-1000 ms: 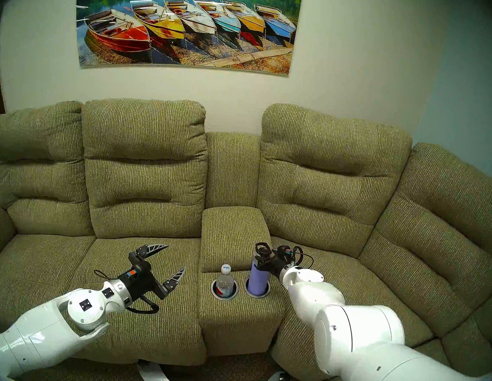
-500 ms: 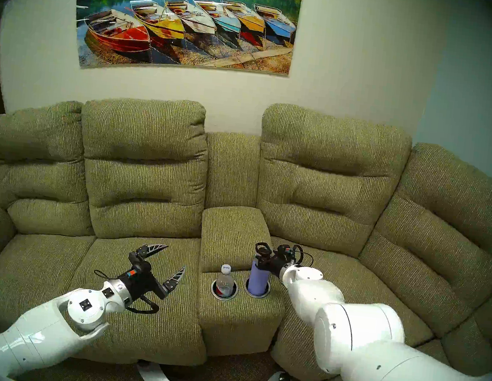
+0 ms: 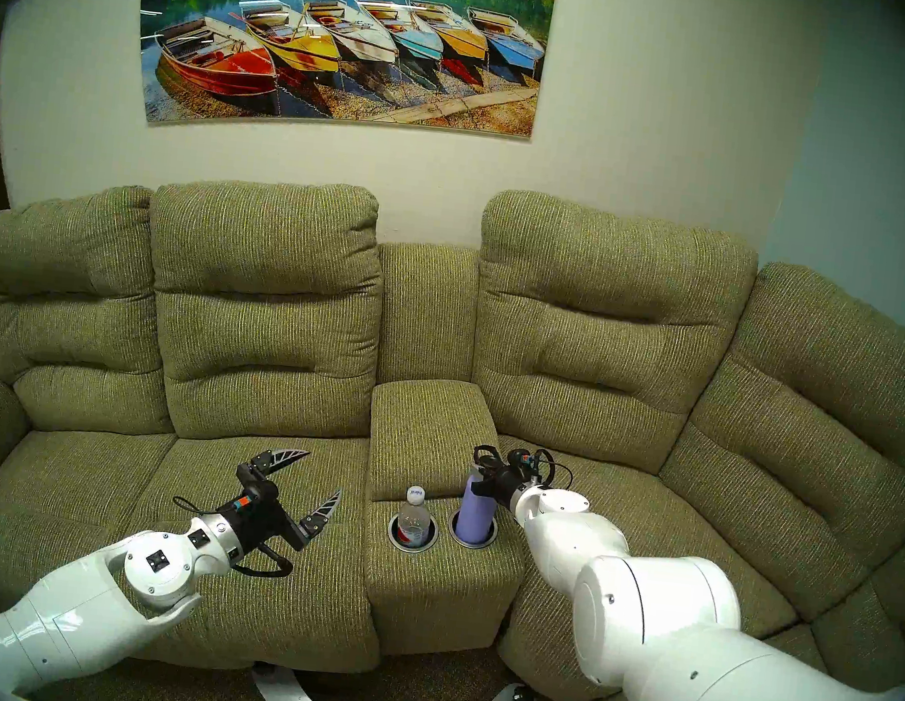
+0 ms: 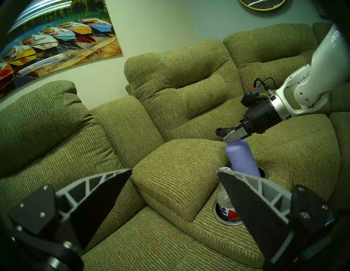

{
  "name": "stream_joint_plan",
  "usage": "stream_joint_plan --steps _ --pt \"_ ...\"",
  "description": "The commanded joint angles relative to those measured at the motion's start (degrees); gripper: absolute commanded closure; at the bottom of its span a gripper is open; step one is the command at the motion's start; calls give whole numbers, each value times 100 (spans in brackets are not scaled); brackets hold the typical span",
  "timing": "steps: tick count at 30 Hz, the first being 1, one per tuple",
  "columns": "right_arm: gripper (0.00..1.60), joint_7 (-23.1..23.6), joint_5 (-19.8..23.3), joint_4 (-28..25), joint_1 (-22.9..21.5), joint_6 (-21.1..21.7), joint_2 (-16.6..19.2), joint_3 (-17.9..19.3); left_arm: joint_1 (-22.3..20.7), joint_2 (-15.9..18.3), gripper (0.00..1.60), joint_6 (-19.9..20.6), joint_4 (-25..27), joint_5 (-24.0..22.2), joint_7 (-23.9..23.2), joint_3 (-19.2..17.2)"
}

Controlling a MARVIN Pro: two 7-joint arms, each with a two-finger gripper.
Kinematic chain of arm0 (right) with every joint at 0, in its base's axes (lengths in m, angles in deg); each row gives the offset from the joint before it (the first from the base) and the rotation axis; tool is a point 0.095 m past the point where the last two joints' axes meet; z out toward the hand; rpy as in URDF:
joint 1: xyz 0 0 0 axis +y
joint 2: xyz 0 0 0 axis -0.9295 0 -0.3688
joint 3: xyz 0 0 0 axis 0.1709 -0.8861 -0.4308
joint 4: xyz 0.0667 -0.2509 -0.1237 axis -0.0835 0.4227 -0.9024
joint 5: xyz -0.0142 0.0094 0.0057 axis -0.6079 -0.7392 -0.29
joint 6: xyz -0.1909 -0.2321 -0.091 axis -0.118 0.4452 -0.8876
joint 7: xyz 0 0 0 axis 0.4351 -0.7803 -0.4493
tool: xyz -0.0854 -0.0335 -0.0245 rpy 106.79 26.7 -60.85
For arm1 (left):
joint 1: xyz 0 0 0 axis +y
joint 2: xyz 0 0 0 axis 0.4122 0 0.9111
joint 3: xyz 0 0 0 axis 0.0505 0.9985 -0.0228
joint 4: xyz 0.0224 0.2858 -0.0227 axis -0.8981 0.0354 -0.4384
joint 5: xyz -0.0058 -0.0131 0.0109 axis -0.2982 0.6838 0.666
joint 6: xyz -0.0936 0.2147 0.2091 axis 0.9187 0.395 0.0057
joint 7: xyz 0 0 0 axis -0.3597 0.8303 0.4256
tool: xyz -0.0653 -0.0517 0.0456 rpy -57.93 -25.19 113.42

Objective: Take bottles out of cup holder

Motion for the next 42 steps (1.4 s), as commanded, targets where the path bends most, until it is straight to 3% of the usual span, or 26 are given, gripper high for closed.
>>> stream_joint_plan --steps 1,17,26,35,42 --pt "160 219 83 -220 -49 -420 38 72 -14 -4 0 -29 74 -4 0 -11" --pt "160 870 379 -768 -78 -1493 388 545 -23 -1 0 -27 66 -7 5 1" --pt "160 974 445 -1121 -3 -1803 474 727 -25 2 0 -28 67 -10 7 5" --pt "160 815 364 -1500 134 -1642 612 807 -24 7 0 -30 72 -13 11 7" --pt "160 354 260 -1782 375 -1290 726 866 -21 11 0 -32 77 -16 15 8"
